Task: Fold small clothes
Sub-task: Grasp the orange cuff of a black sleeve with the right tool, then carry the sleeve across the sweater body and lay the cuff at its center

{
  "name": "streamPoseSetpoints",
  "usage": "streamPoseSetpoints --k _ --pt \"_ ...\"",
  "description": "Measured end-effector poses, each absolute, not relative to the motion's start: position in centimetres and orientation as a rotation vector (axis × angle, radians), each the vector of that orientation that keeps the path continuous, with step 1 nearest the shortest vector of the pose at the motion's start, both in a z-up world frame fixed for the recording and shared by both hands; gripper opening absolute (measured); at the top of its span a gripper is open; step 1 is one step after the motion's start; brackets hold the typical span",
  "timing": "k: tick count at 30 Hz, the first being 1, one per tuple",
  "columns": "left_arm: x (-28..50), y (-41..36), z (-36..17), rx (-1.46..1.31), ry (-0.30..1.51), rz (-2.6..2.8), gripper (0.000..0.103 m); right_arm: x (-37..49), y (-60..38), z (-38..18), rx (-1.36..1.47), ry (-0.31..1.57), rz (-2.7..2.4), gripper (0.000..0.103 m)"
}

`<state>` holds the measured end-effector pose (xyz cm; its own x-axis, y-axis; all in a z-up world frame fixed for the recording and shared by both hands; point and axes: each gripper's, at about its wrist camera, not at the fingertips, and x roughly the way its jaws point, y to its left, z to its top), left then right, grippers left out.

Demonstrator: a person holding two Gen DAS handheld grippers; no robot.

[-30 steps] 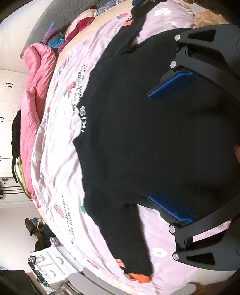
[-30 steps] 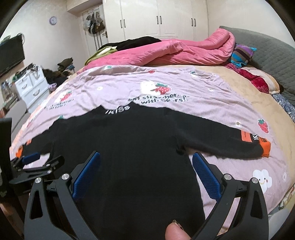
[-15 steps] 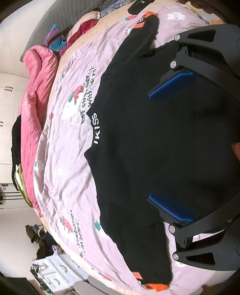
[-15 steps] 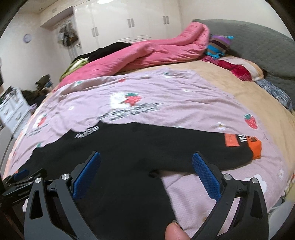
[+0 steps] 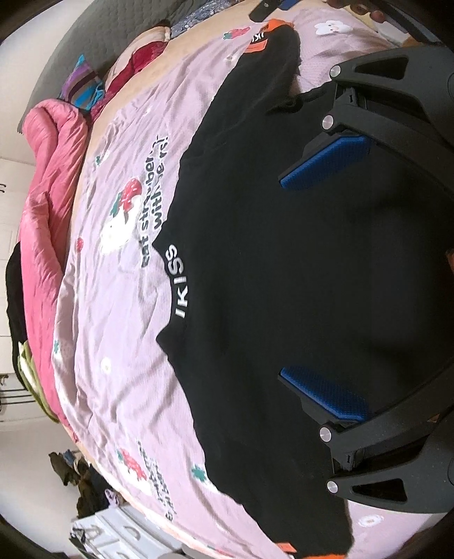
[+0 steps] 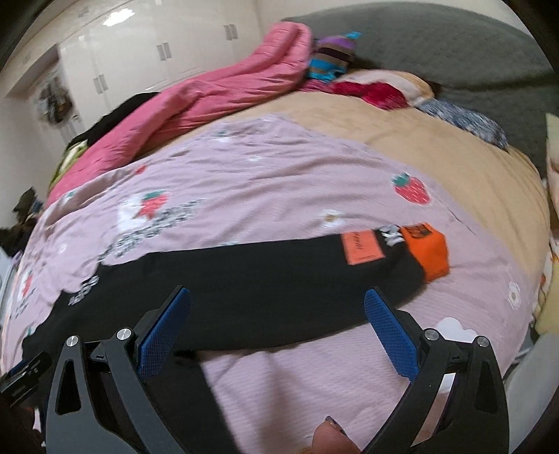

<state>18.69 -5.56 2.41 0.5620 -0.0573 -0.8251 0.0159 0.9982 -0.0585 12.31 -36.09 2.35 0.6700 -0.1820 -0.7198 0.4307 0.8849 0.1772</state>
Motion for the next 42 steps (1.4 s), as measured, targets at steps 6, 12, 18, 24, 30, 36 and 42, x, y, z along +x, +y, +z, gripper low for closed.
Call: streamPoseSetpoints --k 6,12,18,24,30,36,42 --pt "20.1 -6.6 1.4 -0.039 0.983 -0.056 0.095 12.3 -40.4 -0.3 0.44 0.797 -0.46 0.099" --pt "21.2 -6.6 0.6 -0.05 0.994 -0.046 0.095 12.4 -44.1 -3.0 0.572 0.819 -0.521 0.099" --pt "22.1 -6.2 0.2 -0.054 0.996 -0.031 0.095 13.0 -46.4 -4.7 0.661 0.821 -0.556 0.099" --pt "22.9 -5.7 -0.4 -0.058 1.0 -0.006 0.095 14.7 -48.8 -6.0 0.72 0.828 -0.602 0.058" --pt "23.7 -5.2 -1.4 -0.087 1.033 0.008 0.095 14.7 -50.0 -6.3 0.767 0.747 -0.554 0.021" --pt "23.6 -4.2 -0.9 -0.143 1.03 -0.008 0.095 13.5 -47.6 -3.2 0.685 0.582 -0.402 0.017" --pt "22.8 -3.0 0.7 -0.138 1.003 0.024 0.095 12.9 -44.9 -0.9 0.633 0.498 -0.272 0.017"
